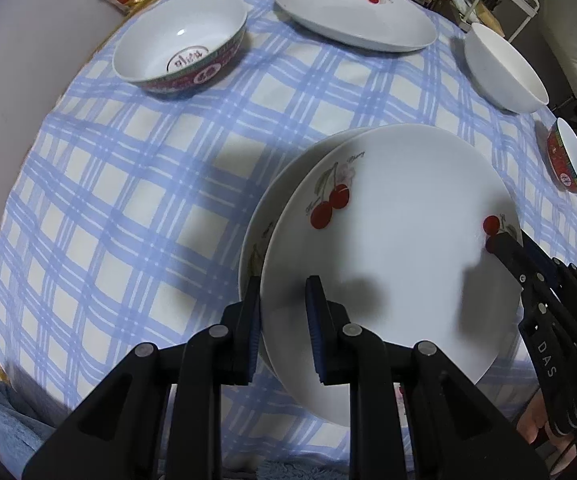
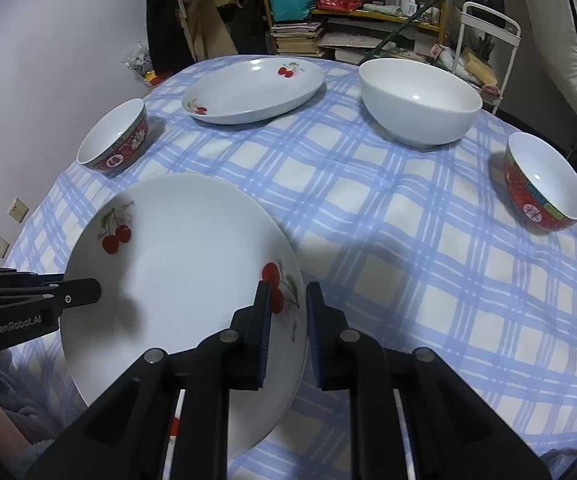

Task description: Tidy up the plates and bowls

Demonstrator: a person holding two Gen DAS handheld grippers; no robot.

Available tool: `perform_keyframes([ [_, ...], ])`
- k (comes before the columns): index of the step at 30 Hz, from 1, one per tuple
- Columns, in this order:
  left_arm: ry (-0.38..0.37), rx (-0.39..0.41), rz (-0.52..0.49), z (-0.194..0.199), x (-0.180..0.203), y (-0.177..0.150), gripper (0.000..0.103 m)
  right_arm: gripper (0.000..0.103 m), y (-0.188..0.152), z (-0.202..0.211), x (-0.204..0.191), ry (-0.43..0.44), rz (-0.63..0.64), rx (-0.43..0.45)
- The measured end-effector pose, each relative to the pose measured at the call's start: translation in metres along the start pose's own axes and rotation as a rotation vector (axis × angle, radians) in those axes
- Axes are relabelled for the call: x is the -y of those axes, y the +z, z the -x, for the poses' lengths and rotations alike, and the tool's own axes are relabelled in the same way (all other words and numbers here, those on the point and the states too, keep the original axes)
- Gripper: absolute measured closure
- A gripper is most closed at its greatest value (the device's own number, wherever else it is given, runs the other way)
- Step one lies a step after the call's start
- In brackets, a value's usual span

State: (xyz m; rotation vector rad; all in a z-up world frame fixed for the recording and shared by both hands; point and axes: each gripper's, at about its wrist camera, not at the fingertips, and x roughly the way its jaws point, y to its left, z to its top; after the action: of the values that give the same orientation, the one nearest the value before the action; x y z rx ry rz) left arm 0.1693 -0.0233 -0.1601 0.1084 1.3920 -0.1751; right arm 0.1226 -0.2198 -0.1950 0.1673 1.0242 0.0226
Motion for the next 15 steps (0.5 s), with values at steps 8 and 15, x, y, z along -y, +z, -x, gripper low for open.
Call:
perform_keyframes([
  [8,-0.047,-0.016,0.037,-0.0051,-0.0076,0.0056,0.084,0.085,-0.0002,-0.0047,0.0019,0.014,-0.006,0.014],
  [15,-0.038,-0.008,0.018,-0.004,-0.0076,0.0053,0.085,0.085,-0.0006,-0.0056,0.0044,0.023,-0.02,0.021],
])
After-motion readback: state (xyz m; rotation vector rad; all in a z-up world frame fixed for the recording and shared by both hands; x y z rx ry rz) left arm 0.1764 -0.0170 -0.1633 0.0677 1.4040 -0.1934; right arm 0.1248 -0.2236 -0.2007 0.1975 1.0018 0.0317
